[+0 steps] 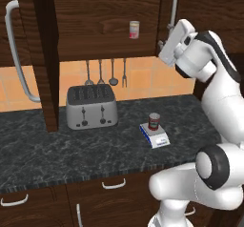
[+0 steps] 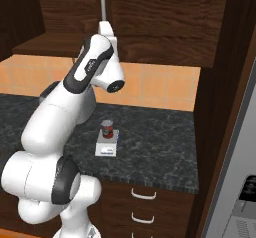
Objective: Pick the canned food and place it on the digital scale for weighing, and close the cabinet.
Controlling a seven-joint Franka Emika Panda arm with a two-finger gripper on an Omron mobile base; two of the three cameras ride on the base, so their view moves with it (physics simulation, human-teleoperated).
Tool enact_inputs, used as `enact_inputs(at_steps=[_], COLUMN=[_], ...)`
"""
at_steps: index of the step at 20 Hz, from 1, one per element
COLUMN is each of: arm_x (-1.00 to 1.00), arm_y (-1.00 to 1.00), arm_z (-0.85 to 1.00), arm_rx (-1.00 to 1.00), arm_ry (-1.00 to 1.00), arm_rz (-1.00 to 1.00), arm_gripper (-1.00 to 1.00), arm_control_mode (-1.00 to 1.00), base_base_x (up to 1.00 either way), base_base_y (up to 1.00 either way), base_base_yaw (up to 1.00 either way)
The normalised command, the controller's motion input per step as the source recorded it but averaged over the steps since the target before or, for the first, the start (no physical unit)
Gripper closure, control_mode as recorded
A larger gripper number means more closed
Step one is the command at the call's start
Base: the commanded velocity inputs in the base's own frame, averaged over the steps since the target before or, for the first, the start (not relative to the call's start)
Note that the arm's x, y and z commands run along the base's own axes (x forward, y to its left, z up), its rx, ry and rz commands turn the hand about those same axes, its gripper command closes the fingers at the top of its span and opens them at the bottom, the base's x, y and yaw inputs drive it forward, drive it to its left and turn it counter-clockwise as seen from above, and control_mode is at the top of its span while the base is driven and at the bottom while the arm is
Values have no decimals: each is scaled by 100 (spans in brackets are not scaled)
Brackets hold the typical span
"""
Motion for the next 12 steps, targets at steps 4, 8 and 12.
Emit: enact_inputs(at_steps=[4, 8, 12], arm_x=[87, 94, -62], arm_y=[-60, -73, -5], arm_z=[0, 0, 27], arm_rx=[8, 12, 1], arm_ry=[0, 0, -14], arm_rz=[0, 0, 0], arm_gripper=[-100, -100, -100], arm_control_mode=[-100, -100, -100], base_base_x=[0, 0, 0], base_base_y=[0, 0, 0], base_base_yaw=[0, 0, 0])
